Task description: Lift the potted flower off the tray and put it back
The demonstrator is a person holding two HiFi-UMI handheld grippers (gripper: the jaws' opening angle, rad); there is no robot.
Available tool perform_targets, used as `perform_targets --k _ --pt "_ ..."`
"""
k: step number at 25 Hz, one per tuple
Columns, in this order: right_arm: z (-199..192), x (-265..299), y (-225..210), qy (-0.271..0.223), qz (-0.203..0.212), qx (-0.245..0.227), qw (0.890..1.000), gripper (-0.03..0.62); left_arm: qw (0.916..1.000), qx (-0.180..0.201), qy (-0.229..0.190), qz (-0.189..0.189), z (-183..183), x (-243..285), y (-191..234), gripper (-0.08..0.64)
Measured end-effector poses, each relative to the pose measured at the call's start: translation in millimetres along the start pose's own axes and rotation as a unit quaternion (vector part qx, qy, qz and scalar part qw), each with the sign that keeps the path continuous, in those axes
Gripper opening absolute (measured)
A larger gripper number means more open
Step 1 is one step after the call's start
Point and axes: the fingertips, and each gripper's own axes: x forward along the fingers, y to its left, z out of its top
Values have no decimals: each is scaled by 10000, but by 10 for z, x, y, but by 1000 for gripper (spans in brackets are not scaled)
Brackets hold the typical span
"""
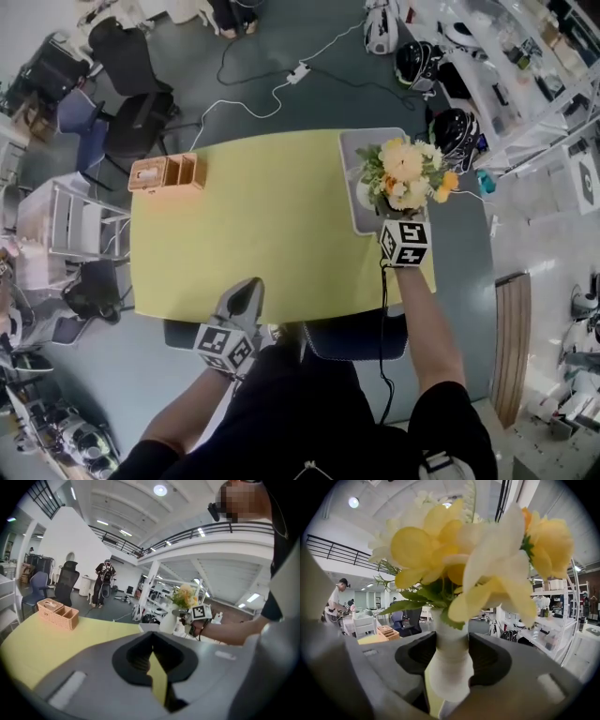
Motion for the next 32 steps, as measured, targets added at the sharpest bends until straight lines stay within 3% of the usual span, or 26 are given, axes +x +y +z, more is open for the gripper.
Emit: perform_targets --k 17,26,32 --pt "1017 -1316 1772 346 680 27 9971 218 9949 178 -796 -585 575 -949 -4 8" --pt "1099 -1869 2519 190 849 253 9959 219 9918 251 -1109 -577 677 -1444 252 8" --pt "1008 -2185 2924 170 881 292 9955 219 9916 121 -1247 -310 612 -1819 571 8"
